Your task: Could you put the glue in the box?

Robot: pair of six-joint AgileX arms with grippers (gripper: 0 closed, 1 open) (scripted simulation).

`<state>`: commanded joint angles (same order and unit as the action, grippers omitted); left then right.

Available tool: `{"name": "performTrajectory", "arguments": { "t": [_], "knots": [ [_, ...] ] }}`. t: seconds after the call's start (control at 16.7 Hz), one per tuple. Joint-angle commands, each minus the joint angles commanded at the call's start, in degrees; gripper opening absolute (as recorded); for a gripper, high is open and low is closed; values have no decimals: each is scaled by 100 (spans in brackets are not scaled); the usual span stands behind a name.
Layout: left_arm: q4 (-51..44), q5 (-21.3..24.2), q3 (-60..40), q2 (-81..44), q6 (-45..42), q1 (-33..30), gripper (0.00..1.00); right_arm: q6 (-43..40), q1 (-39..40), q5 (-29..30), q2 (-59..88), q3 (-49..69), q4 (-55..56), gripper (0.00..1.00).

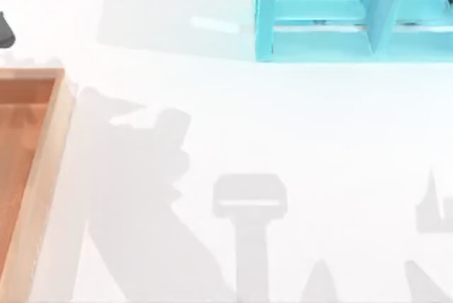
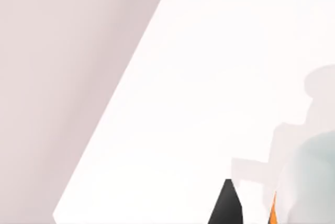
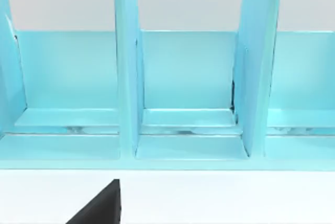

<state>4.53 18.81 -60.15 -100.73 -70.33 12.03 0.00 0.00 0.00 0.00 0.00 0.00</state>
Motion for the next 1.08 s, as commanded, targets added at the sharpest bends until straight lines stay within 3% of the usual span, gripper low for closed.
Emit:
{"name": "performTrajectory", "arguments": {
  "t": [0.36, 0.66, 0.84, 1.08],
  "knots": [
    [-3039, 2347, -688, -238, -3098, 1848, 0, 0, 0, 0, 0, 0, 0, 100],
    [-5726, 4046, -850, -702, -4810, 3099, 0, 0, 0, 0, 0, 0, 0, 100],
    [-6905, 4800, -888, -985, -5462, 3700, 0, 0, 0, 0, 0, 0, 0, 100],
    [-7857, 5346, -685, -1307, -5749, 4123, 0, 0, 0, 0, 0, 0, 0, 100]
  ]
}}
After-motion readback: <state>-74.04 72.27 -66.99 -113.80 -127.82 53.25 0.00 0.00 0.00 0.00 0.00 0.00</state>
